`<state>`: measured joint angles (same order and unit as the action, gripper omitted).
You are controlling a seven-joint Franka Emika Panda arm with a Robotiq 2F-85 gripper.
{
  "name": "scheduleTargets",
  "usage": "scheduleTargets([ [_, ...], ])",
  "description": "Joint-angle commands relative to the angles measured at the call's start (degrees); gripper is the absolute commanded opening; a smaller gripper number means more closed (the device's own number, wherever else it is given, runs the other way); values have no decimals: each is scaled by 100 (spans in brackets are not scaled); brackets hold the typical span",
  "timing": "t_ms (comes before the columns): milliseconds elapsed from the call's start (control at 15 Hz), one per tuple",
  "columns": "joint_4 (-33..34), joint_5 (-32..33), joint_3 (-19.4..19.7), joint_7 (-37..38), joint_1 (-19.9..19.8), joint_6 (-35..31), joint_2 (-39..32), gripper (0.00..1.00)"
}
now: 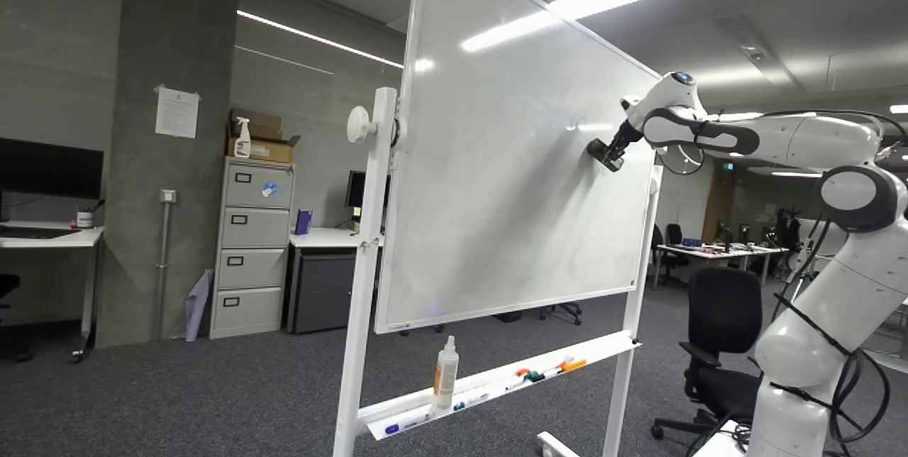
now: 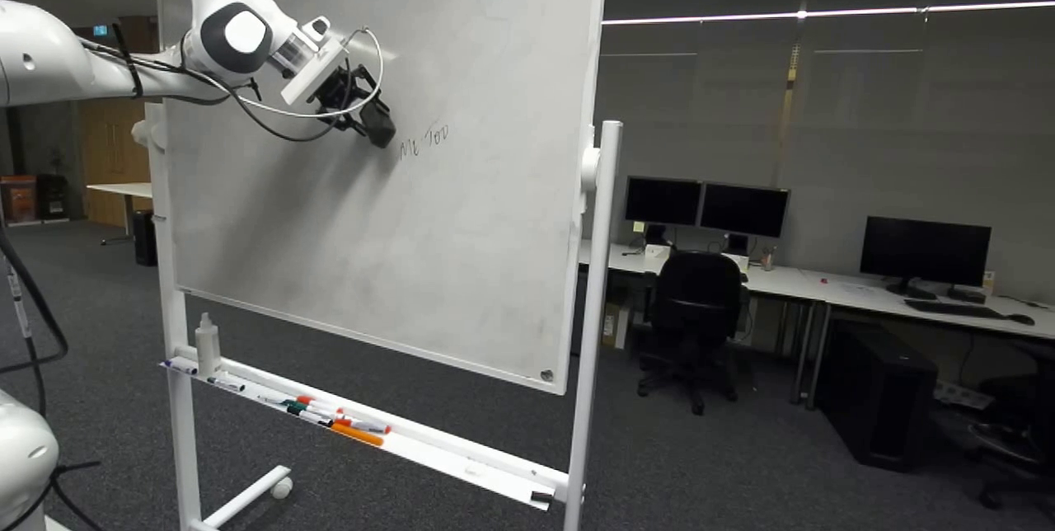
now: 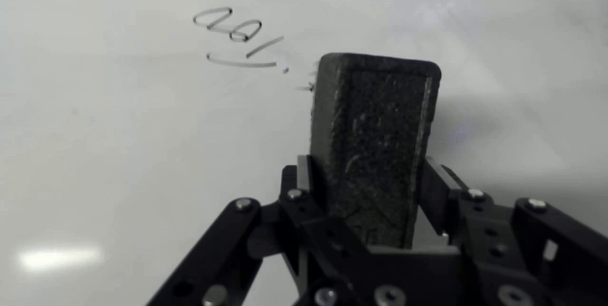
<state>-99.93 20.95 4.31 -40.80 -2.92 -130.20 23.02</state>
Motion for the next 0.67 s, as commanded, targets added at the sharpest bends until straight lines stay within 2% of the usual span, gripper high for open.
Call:
scheduleTargets([
  [0, -217, 124, 206, -37, -97, 112, 69, 34],
  [333, -455, 200, 183, -41, -70, 268, 114, 34],
  [600, -251, 240, -37, -39, 26, 378, 69, 34],
])
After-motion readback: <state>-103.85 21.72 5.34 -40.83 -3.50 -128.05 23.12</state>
